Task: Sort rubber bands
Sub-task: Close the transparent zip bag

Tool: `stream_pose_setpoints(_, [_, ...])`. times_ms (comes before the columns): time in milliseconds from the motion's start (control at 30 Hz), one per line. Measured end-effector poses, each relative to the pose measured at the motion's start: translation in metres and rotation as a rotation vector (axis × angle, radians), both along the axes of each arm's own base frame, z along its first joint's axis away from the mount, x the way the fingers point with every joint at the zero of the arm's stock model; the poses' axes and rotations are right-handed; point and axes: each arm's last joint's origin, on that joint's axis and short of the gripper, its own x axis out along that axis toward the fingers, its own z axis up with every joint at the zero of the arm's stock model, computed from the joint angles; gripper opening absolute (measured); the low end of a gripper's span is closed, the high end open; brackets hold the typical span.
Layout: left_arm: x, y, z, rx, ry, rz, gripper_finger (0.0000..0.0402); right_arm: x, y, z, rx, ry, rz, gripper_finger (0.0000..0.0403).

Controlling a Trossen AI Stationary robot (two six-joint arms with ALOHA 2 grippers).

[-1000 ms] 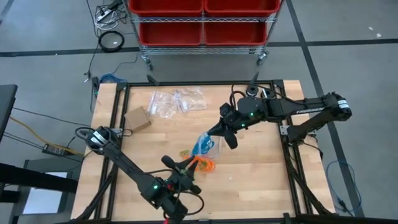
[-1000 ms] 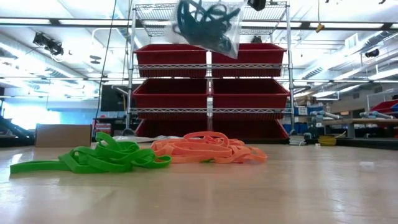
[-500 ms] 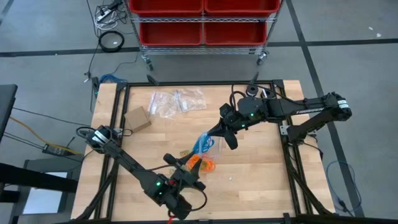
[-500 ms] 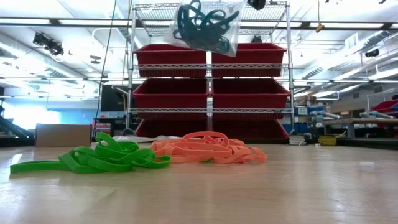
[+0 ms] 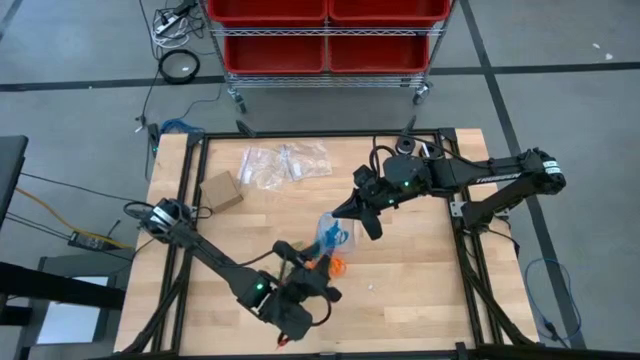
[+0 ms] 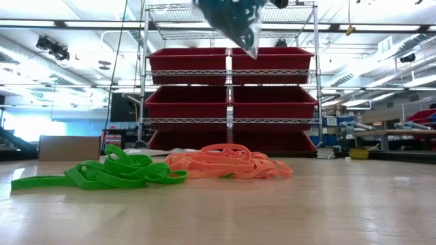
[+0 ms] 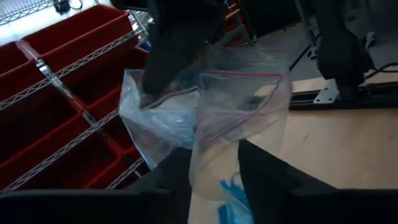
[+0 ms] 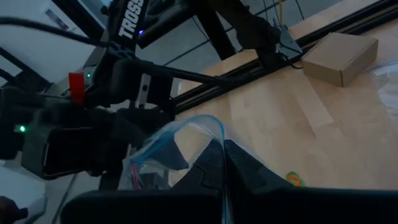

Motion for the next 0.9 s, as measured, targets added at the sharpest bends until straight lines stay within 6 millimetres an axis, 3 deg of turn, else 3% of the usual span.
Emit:
stream_pose_setpoints(300, [-0.001,0.005,0.010,0.013,0.042,-0.032,0.0010,-0.002,0.008,-0.003,-0.019,0.026,0.034,0.0000])
stream_pose_setpoints(500, [-0.018,-0.008,0.025,0.005,0.040,-0.105,0.0003,-0.005,0.014,-0.001,-0.069,0.004,0.111,0.0000])
stream_pose_setpoints(700, [-0.047,-0.019,0.054,0.000,0.019,-0.166,0.0002,-0.014,0.011,0.008,-0.034,-0.019,0.090,0.0000])
stream_pose_setpoints(900, [-0.050,-0.021,0.056,-0.002,0.071,-0.286,0.0001,-0.013,0.014,0.024,0.052,-0.160,0.178,0.0000])
